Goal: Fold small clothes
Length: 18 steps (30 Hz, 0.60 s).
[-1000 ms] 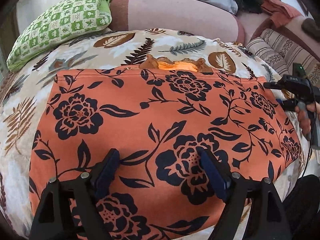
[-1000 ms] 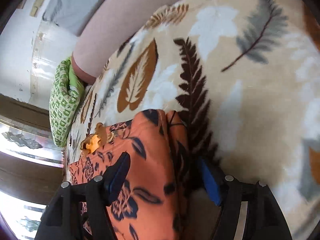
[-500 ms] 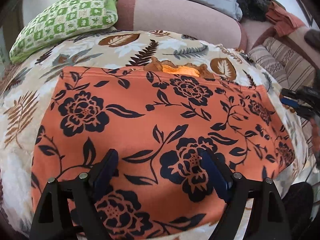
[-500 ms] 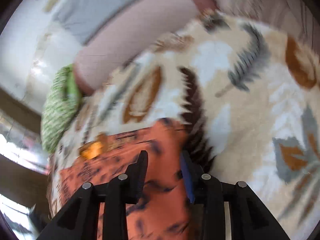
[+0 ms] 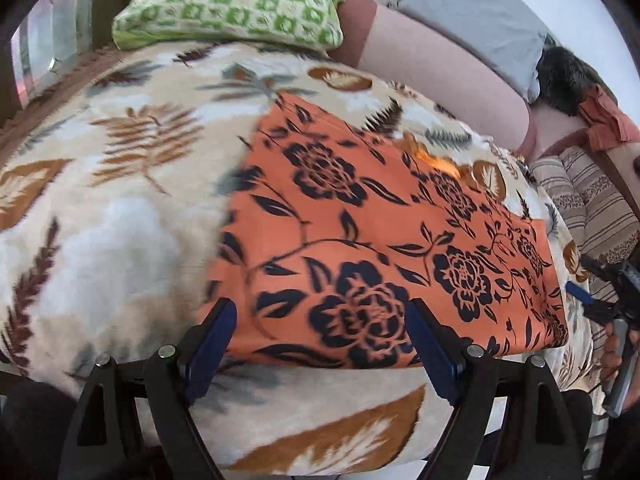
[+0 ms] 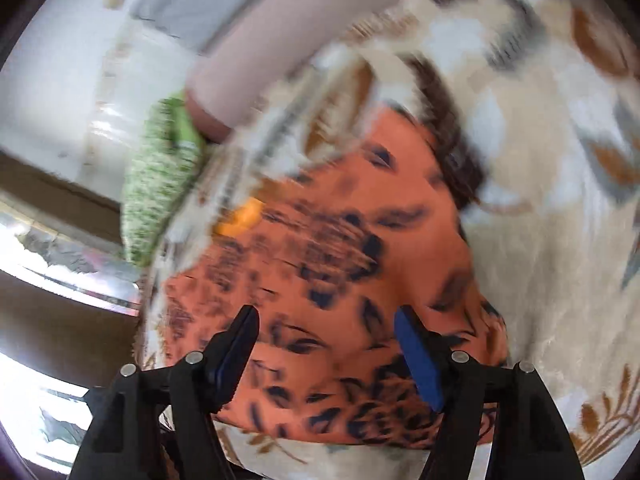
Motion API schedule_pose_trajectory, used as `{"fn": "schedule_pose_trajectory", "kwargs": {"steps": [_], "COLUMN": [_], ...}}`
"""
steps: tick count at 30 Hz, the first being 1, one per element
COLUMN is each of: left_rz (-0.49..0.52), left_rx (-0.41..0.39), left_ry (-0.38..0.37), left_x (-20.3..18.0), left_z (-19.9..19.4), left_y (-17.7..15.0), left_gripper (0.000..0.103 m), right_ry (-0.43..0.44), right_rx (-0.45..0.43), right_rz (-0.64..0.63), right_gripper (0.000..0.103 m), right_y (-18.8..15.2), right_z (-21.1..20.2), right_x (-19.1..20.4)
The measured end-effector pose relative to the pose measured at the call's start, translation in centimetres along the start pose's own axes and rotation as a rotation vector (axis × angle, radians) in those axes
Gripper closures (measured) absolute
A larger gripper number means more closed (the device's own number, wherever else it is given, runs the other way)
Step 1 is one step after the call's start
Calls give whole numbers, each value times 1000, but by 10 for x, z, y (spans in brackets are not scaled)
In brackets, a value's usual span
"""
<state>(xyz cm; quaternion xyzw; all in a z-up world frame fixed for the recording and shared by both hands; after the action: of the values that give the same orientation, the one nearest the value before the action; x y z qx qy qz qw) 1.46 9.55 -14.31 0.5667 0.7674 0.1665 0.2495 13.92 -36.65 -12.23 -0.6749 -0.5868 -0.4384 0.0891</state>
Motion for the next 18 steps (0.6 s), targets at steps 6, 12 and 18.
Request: {"fn": "schedule_pose_trajectory", "kwargs": {"steps": [6,12,18], "left_rz": [24,0,0], "left_rx": [129,97,81], "left_ry": [155,129,141], "left_x": [11,9,7], "left_z": [29,11,1], "left_y": [-14,-5,2], "left_gripper": [17,17,17], "right_ry": [-148,-28,133], "right_rx": [115,36,257], "right_rz": [99,-100,-36], "right_gripper": [19,19,18], "right_y": [-22,-25,-80], "right_z": [44,23,97], "right_x": [-32,58,61]}}
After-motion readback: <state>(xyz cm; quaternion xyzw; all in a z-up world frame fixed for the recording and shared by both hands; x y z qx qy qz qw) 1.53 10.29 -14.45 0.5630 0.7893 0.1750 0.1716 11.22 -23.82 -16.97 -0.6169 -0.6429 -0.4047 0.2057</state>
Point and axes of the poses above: each gripper's, at about its wrist camera, not at the fingertips, and z roughly the way its jaws point, x to its left, y to its top, the point moved 1 cm from there along z, roughly the way its jaws point, and after that the axes turned 5 degrees about y, right-handed, at the moved point
